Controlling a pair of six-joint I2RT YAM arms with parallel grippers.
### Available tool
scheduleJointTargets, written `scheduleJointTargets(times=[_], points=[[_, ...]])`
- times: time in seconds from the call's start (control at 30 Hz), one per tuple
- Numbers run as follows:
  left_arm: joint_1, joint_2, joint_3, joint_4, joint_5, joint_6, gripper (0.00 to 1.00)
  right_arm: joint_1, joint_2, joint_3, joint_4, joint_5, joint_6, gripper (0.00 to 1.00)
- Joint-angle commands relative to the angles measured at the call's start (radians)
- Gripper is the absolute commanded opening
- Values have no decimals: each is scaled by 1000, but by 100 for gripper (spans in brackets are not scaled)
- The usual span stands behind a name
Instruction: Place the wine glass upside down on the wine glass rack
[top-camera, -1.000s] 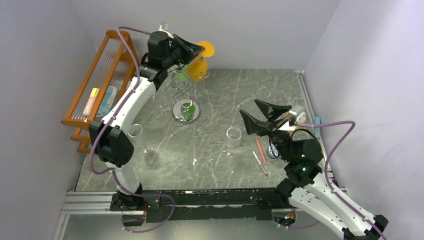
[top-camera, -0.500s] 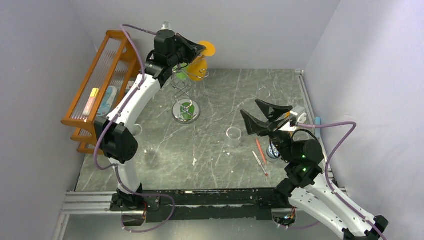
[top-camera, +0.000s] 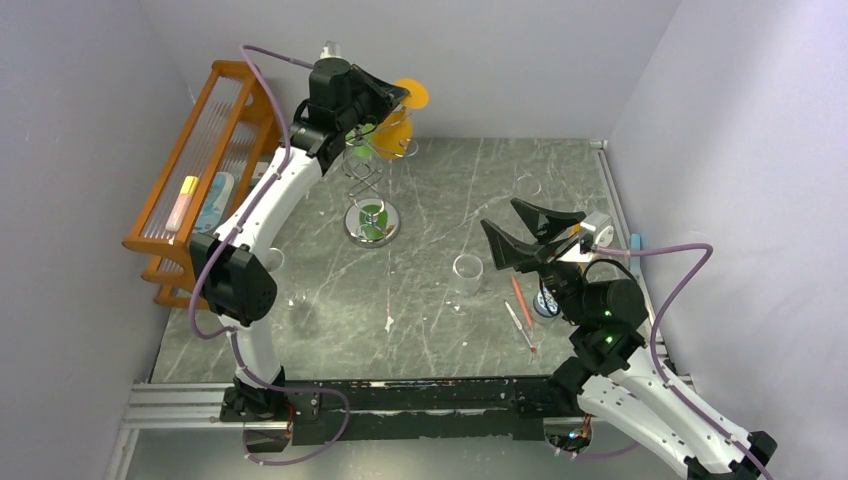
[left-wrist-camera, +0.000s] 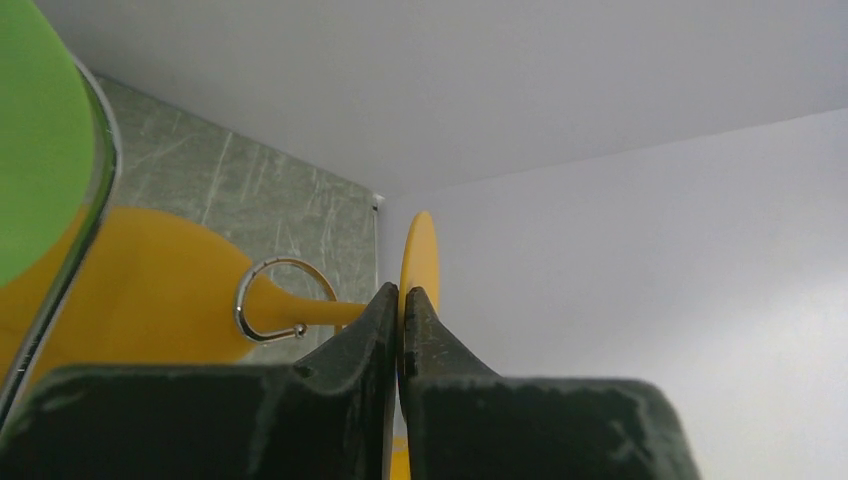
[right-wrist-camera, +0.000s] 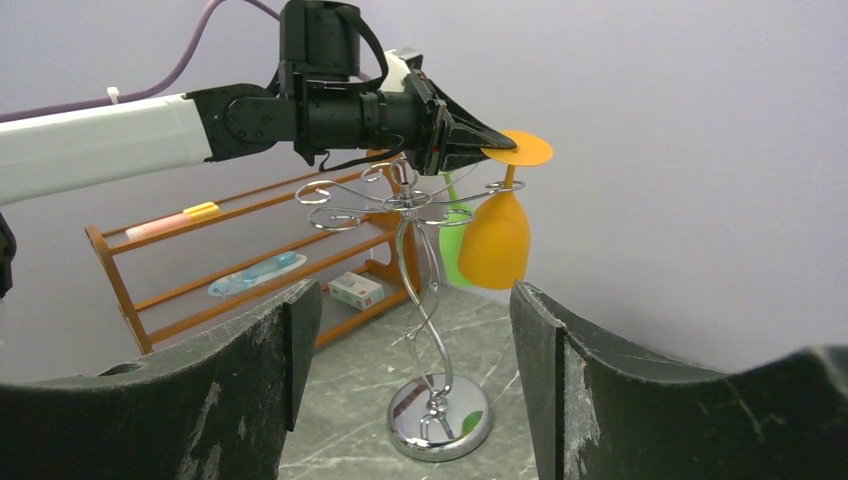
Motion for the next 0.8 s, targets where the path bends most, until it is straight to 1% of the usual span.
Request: scheduleJointTargets(times=[0.0, 0.2, 0.37, 0.4, 0.43, 0.6, 0.67, 0.77], points=[[-5, 10, 34, 2, -70, 39, 10, 1, -4, -6, 3, 7, -6, 73], [-6, 4, 5, 11, -61, 17, 17, 1, -1, -4, 3, 5, -4, 73], [-5, -10, 7, -16, -73, 16, 29, 1, -6, 0, -5, 6, -7, 73], [-5, -14, 7, -21, -73, 19, 30, 1, -8, 1, -5, 7, -7, 73], [-5, -18, 8, -30, -103, 22, 32, 1, -9, -2, -5, 7, -7, 73], [-6, -23, 36, -92, -157, 56, 36, 2, -10, -2, -6, 6, -2, 73], [-6, -28, 47, -118, -188, 73, 40, 1, -10, -3, -5, 6, -2, 73], [-6, -42, 48, -145, -239, 96, 49, 2, -9, -3, -5, 5, -1, 73]])
